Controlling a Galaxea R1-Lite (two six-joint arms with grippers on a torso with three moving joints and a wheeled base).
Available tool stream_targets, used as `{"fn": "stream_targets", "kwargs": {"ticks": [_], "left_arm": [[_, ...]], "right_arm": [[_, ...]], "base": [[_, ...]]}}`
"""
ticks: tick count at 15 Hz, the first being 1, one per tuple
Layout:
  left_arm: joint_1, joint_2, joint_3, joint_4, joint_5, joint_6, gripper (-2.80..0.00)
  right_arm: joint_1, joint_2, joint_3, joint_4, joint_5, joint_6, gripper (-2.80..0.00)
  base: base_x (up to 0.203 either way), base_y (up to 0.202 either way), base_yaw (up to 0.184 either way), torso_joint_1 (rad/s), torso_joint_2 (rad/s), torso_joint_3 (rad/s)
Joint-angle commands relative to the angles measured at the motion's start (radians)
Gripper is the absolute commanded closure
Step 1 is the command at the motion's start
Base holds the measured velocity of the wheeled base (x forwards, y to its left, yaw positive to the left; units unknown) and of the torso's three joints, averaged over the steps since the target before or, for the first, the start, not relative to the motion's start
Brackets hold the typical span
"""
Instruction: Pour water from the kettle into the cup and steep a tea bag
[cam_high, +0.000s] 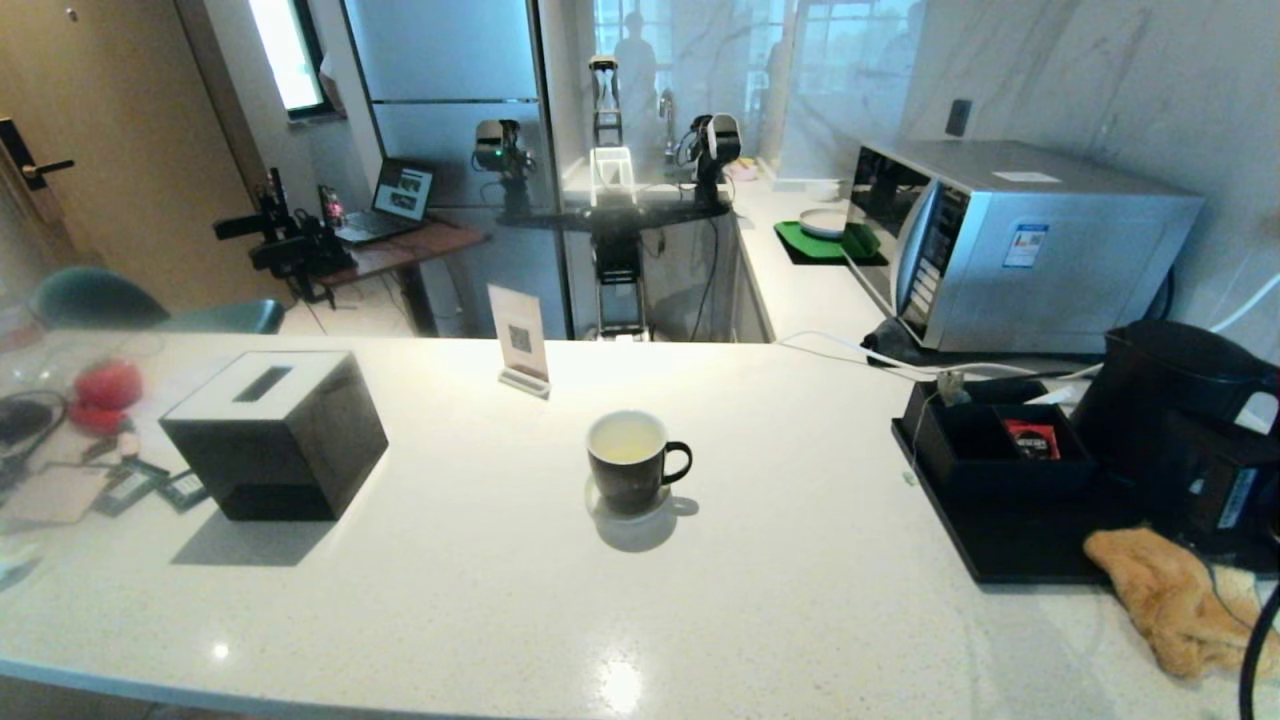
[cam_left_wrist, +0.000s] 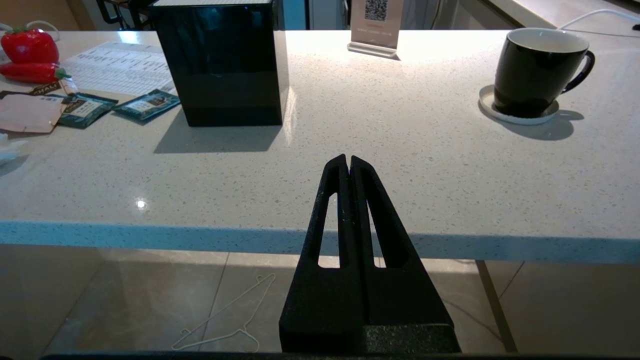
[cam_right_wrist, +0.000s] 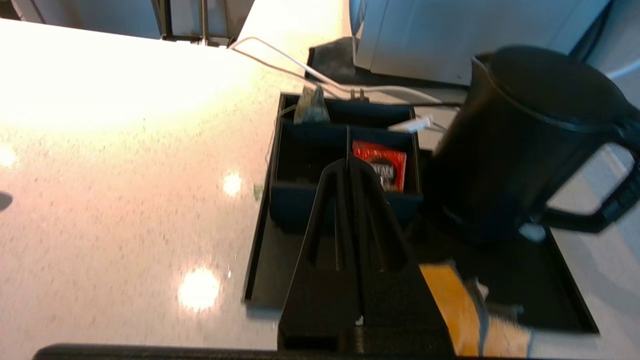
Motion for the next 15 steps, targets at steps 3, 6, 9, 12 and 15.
{"fn": "stream_targets", "kwargs": {"ticks": [3,6,9,12,15], "left_arm": [[0.000,0.002,0.000,0.000,0.000,0.000,0.00],[0.000,0.002,0.000,0.000,0.001,0.000,0.00],[0.000,0.002,0.000,0.000,0.001,0.000,0.00],[0.000,0.002,0.000,0.000,0.001,0.000,0.00],[0.000,0.002,0.000,0.000,0.000,0.000,0.00]], "right_arm": [[0.021,0.170,-0.125,0.001,0.003,0.001,0.00],[0.032,0.267,-0.233,0.052,0.002,0.002,0.00],[0.032,0.333,-0.363,0.190,0.005,0.003,0.00],[0.032,0.391,-0.492,0.339,0.035,0.004,0.00],[0.032,0.449,-0.615,0.484,0.046,0.004,0.00]], "base": [[0.000,0.000,0.000,0.000,0.00,0.000],[0.000,0.000,0.000,0.000,0.00,0.000],[0.000,0.000,0.000,0.000,0.00,0.000],[0.000,0.000,0.000,0.000,0.00,0.000],[0.000,0.000,0.000,0.000,0.00,0.000]]}}
